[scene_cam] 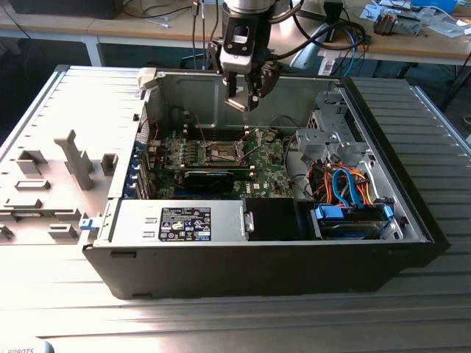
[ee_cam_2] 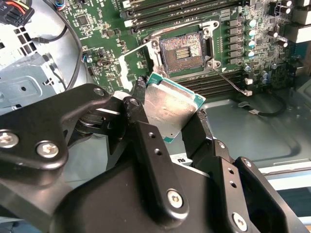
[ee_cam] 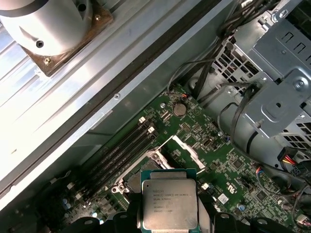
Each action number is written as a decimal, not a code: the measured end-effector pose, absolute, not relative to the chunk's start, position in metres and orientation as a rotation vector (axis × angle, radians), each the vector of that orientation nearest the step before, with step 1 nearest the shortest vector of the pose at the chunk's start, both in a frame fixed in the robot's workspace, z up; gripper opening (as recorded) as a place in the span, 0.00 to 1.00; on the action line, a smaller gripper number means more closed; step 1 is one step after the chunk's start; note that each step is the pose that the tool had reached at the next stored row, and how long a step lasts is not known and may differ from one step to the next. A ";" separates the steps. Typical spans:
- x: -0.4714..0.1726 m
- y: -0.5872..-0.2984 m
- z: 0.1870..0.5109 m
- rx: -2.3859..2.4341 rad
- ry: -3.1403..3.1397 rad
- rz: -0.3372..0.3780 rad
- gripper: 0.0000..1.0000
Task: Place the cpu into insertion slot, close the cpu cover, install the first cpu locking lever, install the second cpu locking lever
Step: 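Place the cpu into insertion slot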
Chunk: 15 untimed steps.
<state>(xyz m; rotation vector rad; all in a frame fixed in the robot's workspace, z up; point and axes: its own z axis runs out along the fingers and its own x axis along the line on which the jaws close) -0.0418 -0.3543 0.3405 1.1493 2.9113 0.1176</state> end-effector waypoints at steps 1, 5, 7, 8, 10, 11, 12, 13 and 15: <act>-0.042 -0.354 0.340 1.152 2.910 0.118 0.54; -0.042 -0.354 0.340 1.169 2.903 0.117 0.54; -0.042 -0.354 0.340 1.174 2.901 0.117 0.54; -0.042 -0.354 0.340 1.177 2.899 0.117 0.54; -0.042 -0.354 0.340 1.182 2.897 0.117 0.54; -0.042 -0.354 0.340 1.185 2.896 0.117 0.54; -0.042 -0.354 0.340 1.188 2.894 0.117 0.54; -0.042 -0.354 0.340 1.191 2.893 0.117 0.54; -0.042 -0.354 0.340 1.196 2.891 0.117 0.54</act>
